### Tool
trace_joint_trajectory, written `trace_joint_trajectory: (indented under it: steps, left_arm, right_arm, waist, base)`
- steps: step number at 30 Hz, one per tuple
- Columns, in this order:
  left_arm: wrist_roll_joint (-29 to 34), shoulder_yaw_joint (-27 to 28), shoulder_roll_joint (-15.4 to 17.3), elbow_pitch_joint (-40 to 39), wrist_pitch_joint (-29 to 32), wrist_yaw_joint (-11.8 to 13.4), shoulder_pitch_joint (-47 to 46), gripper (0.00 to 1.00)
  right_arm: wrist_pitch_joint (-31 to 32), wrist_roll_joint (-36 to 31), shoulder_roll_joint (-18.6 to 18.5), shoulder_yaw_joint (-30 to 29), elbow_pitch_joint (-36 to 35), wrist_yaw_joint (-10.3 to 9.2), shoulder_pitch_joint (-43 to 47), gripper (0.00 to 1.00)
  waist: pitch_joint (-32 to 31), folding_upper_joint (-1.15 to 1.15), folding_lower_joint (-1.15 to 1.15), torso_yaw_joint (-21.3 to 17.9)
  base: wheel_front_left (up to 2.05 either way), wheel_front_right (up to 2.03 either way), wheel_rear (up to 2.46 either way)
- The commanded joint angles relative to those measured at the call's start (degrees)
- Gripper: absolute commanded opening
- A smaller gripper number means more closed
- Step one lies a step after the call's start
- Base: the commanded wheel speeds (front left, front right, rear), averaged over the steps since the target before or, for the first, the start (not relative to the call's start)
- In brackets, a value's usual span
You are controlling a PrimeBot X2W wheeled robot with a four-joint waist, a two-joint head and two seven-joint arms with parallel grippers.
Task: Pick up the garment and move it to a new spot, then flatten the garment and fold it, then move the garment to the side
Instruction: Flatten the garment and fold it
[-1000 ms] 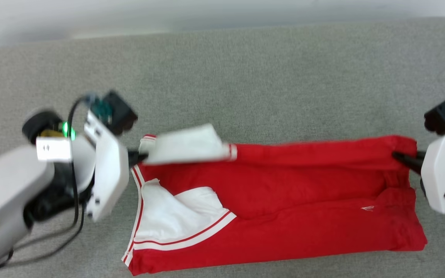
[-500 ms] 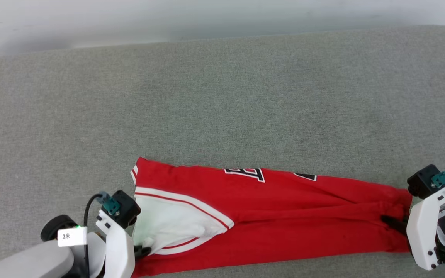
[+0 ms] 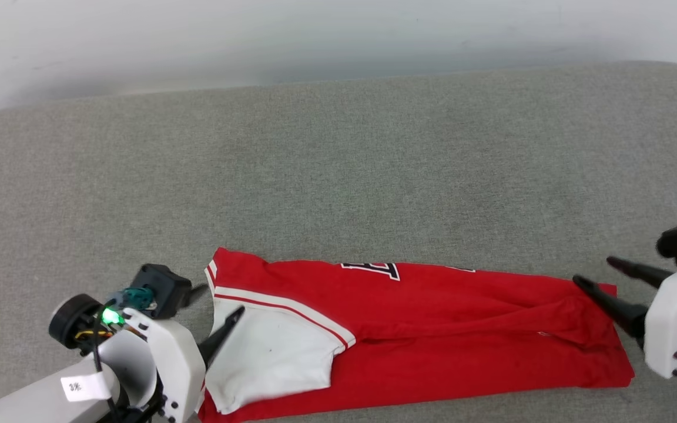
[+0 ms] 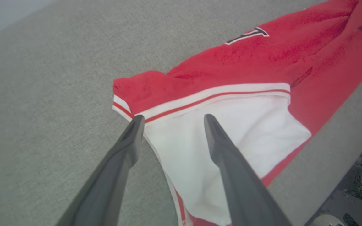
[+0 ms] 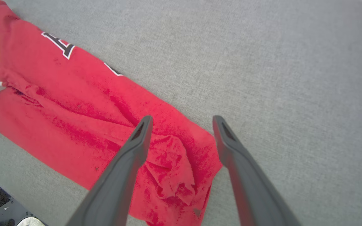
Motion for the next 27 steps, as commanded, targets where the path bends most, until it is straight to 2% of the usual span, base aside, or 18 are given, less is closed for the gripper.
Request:
trace_joint_trajectory:
  steps: [1,6,8,12,15,19,21,27]
  left_arm:
    - [1.1,0.9,-0.4,0.2,-2.4,1.6,1.0,1.0]
    - [3.9,5.2,-2.0,1.9,-14.0,10.0,3.3,1.0]
    - [4.3,7.1,-3.2,2.5,-16.8,12.7,4.5,1.0]
    - [6.8,12.3,-5.7,3.7,-18.6,17.4,7.6,1.0]
    - [12.4,18.3,-8.9,2.8,-18.8,20.1,10.6,1.0]
    - [19.6,26.8,-12.9,1.8,-18.8,21.5,16.3,1.0]
    - [21.2,28.7,-14.0,1.6,-18.8,21.3,17.6,1.0]
    - [30.6,38.8,-20.6,0.8,-18.8,20.0,24.2,1.0]
  right_arm:
    - [-1.0,0.6,-0.6,-1.6,-0.9,-0.04,1.1,1.0]
    - [-3.1,1.9,-1.6,-10.2,-2.0,-0.04,3.7,1.0]
    - [-2.5,3.5,-1.5,-13.4,-0.8,-0.04,5.1,1.0]
    - [-0.3,6.2,-0.9,-17.9,2.3,-0.04,7.8,1.0]
    - [2.6,8.8,0.3,-19.2,4.2,-0.04,10.3,1.0]
    - [5.8,12.3,2.7,-19.9,5.4,-0.04,12.3,1.0]
    - [6.3,12.8,3.4,-19.9,5.7,-0.04,12.7,1.0]
    - [9.1,15.7,7.8,-18.8,7.7,-0.04,13.9,1.0]
  waist:
    - [-0.3,0.0,0.01,-0.1]
    - [-0.5,0.0,0.01,-0.3]
    - [-0.4,0.0,0.01,-0.3]
    - [0.1,0.0,0.01,-0.1]
    - [0.6,0.0,0.01,0.3]
    - [1.3,0.0,0.01,0.8]
    - [1.6,0.0,0.01,0.9]
    - [2.7,0.0,0.01,2.0]
  base:
    - [0.0,0.0,0.0]
    - [0.0,0.0,0.0]
    - [0.0,0.0,0.0]
    - [0.0,0.0,0.0]
    - [0.0,0.0,0.0]
    - [0.0,0.0,0.0]
    - [0.0,0.0,0.0]
    - [0.0,0.0,0.0]
